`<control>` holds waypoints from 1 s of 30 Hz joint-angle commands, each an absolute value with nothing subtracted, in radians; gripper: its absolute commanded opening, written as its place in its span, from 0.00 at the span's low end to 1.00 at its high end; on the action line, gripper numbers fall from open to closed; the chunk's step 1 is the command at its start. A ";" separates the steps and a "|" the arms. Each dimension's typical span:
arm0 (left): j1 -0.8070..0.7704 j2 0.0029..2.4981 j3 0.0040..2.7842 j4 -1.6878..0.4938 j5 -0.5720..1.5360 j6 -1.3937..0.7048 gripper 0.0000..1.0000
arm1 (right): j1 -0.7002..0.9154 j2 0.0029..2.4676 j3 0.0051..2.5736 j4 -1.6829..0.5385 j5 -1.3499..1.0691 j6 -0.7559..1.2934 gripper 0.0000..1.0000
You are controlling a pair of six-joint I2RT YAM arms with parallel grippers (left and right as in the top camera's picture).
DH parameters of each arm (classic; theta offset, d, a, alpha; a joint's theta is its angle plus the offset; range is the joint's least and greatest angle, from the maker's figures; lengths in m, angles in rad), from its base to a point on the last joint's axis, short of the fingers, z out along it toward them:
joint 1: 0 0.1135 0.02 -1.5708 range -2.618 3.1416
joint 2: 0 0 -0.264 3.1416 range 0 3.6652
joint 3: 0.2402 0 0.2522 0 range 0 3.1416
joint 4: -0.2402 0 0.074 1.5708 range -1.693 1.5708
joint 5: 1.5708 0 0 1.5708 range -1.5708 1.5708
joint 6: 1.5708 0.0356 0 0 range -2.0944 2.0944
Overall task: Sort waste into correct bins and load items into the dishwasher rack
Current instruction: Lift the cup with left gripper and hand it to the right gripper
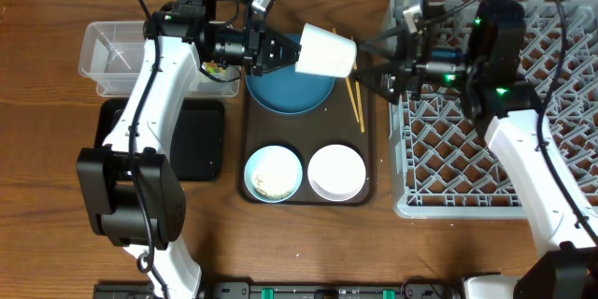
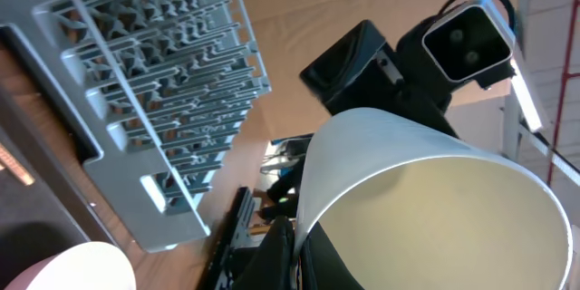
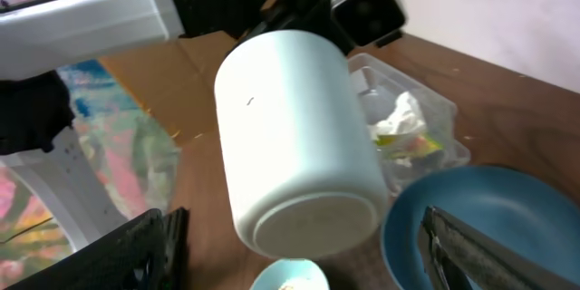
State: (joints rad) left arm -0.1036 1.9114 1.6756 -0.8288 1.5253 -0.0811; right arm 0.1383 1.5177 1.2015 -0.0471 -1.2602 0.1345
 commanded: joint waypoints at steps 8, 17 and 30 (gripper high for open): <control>-0.171 1.906 1.681 -0.828 1.572 -0.076 0.06 | 0.212 1.528 1.214 0.031 -1.216 0.164 0.83; -0.191 1.906 1.681 -0.827 1.572 -0.076 0.06 | 0.217 1.528 1.214 0.014 -1.209 0.168 0.74; -0.143 1.906 1.681 -0.828 1.573 -0.076 0.06 | 0.176 1.528 1.214 -0.022 -1.214 0.160 0.77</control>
